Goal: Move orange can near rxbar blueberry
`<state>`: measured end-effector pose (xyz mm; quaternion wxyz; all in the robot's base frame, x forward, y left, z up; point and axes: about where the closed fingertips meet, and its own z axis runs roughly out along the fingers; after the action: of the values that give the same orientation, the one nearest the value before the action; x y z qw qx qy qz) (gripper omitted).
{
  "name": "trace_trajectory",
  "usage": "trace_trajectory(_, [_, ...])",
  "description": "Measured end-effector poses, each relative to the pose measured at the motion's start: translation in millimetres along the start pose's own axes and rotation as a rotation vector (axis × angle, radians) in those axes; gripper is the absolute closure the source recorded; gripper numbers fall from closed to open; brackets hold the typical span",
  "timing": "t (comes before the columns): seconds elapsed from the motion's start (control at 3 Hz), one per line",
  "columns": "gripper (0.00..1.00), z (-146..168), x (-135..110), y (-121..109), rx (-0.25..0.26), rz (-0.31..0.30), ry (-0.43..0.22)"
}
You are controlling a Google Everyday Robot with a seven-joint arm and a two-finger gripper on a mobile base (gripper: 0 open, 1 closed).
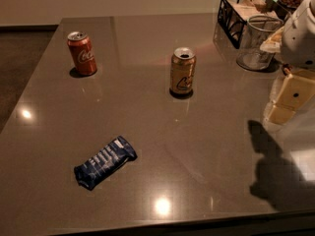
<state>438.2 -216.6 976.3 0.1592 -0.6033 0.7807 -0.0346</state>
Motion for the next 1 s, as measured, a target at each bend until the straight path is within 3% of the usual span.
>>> trace_trajectory(0.33, [0.0,0,0,0,0.0,0.0,0.0])
trace_trajectory(0.67, [0.0,10,-14,-7,-0.031,0.013,-0.02])
trace_trajectory(1.0, [0.0,29,-37,-28,-0.049,0.059,-0.079])
